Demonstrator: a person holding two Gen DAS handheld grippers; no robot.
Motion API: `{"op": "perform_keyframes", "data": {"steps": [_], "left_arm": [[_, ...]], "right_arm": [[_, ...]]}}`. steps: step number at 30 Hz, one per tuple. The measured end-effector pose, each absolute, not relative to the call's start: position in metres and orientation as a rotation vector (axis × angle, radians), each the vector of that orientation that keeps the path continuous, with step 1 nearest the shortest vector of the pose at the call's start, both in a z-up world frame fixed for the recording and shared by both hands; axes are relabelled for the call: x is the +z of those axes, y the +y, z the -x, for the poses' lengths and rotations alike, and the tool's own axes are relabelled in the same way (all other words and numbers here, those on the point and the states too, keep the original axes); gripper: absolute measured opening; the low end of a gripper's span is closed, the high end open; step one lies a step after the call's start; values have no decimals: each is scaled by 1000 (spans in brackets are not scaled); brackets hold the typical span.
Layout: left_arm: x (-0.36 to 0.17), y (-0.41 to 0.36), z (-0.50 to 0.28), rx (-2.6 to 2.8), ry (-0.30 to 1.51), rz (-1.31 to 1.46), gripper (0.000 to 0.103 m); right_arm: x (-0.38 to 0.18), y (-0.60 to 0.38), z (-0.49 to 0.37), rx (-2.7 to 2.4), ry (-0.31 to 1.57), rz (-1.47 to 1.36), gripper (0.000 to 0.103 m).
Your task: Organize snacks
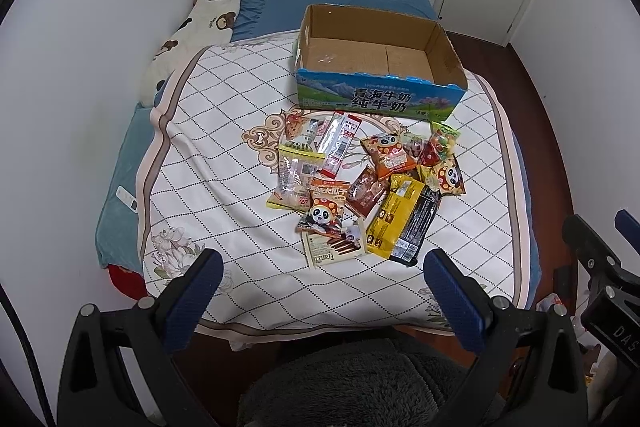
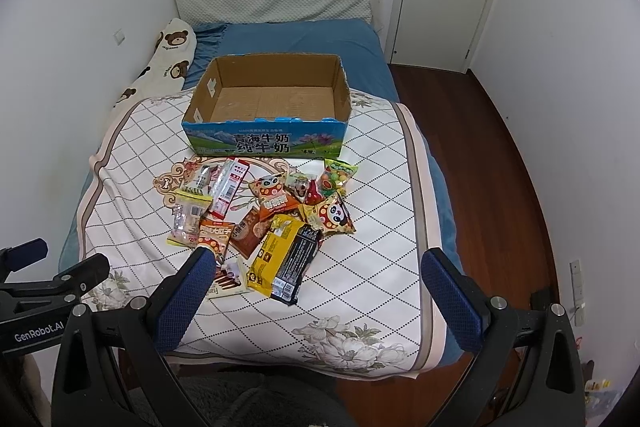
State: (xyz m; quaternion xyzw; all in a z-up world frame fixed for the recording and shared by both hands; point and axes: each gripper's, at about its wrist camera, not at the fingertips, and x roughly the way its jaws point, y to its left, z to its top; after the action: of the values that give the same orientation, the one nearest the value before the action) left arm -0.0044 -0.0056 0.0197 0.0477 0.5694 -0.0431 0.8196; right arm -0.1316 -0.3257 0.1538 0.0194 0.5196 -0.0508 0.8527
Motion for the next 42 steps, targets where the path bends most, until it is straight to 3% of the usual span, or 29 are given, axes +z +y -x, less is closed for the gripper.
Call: {"op": "perform_keyframes", "data": {"steps": [42], "left_arm": [[28, 5, 18, -101, 1189, -92, 103]], "right_arm": [[158, -324, 141, -106, 1083, -40, 103]]}}
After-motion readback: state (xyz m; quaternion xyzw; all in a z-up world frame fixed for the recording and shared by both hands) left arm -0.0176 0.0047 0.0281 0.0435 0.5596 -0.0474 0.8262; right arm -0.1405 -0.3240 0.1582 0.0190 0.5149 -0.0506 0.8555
